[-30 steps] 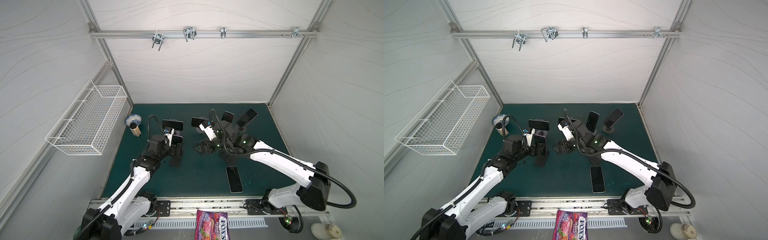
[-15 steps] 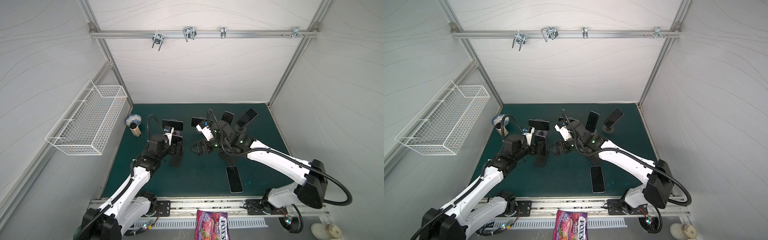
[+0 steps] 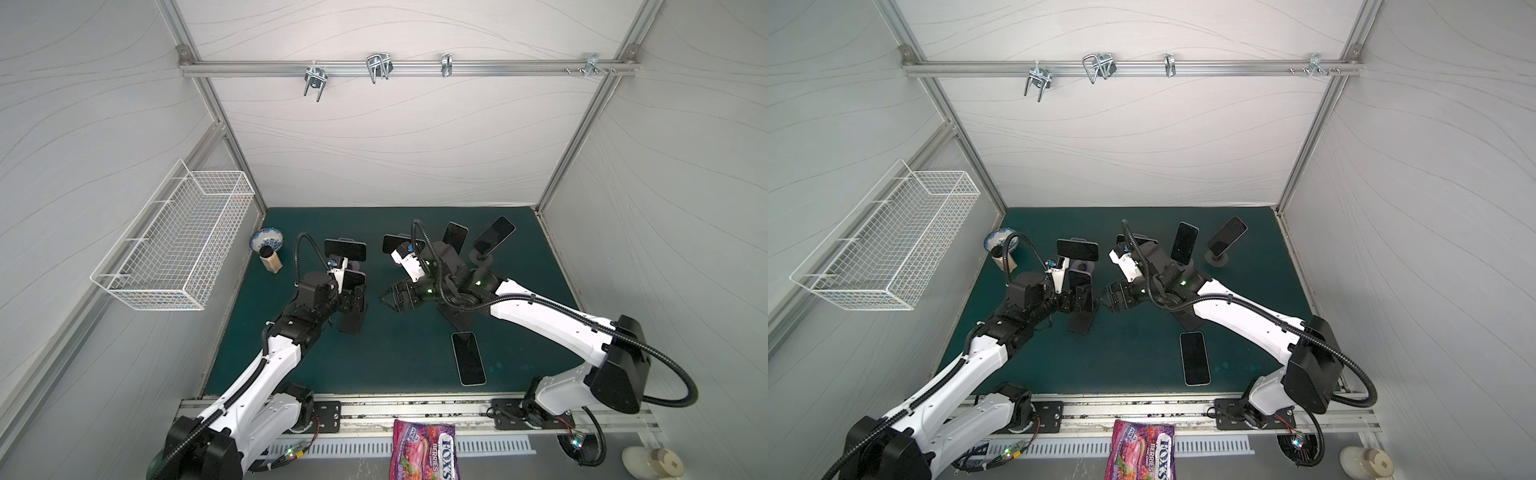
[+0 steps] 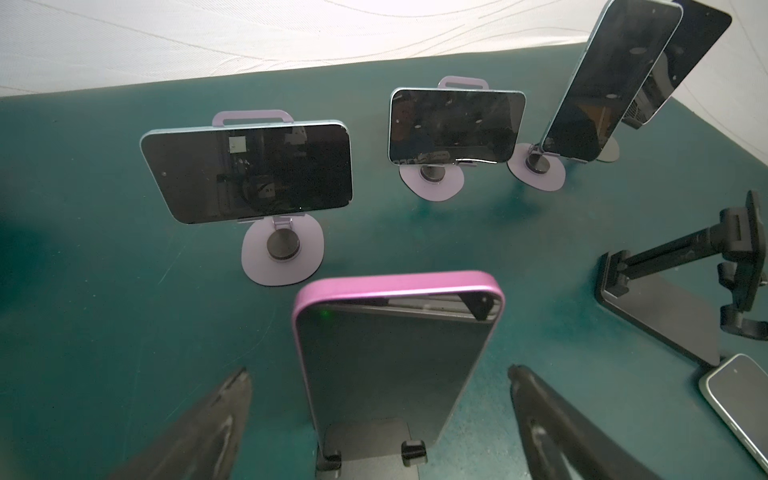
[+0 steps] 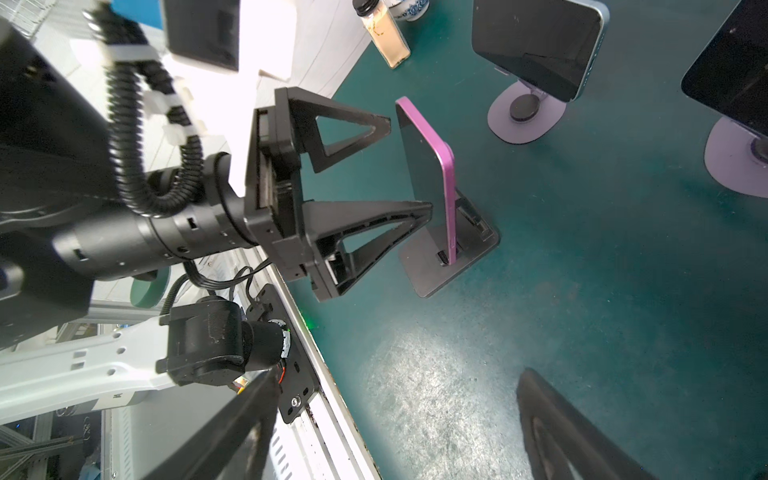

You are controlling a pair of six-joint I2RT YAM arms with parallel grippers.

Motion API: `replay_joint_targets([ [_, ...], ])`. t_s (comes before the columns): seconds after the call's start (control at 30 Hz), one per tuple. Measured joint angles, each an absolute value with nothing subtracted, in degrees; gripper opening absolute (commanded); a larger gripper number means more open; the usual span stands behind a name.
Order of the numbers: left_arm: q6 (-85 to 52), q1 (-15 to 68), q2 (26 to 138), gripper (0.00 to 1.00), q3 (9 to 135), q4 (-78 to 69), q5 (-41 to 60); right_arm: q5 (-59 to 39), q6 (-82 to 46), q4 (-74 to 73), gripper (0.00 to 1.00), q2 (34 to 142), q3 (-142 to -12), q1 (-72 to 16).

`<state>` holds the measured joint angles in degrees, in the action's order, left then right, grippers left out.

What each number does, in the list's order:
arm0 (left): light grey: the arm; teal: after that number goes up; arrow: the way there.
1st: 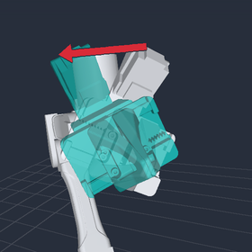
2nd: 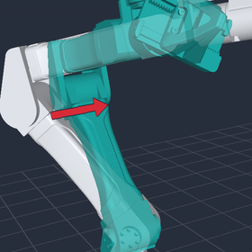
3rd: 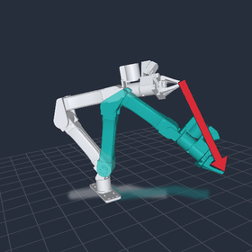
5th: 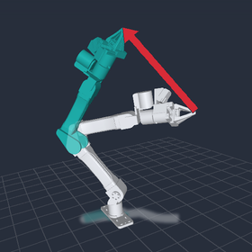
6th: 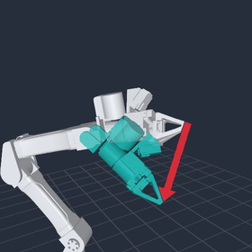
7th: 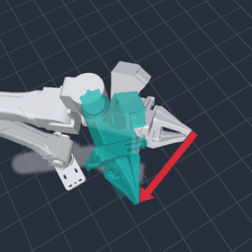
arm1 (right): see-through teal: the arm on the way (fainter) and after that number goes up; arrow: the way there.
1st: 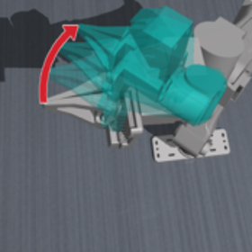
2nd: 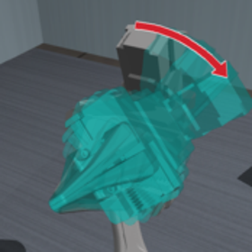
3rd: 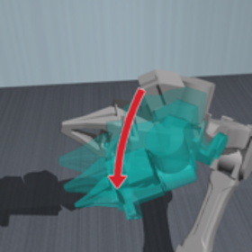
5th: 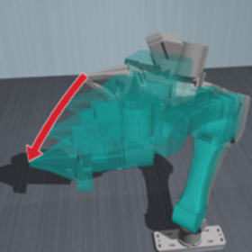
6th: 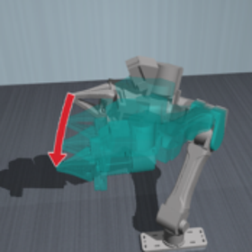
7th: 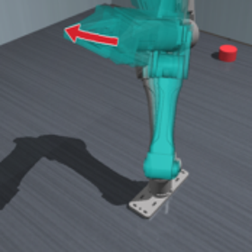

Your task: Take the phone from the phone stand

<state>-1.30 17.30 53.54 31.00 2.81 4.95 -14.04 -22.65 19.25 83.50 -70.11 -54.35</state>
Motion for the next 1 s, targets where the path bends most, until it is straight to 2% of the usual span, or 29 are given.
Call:
replay_joint_targets([
  [1.0, -2.2, 18.3, 58.3, 0.96, 30.3, -1.8, 3.6, -13.6, -23.8, 16.3, 0.9, 80.5, -62.1, -51.7],
])
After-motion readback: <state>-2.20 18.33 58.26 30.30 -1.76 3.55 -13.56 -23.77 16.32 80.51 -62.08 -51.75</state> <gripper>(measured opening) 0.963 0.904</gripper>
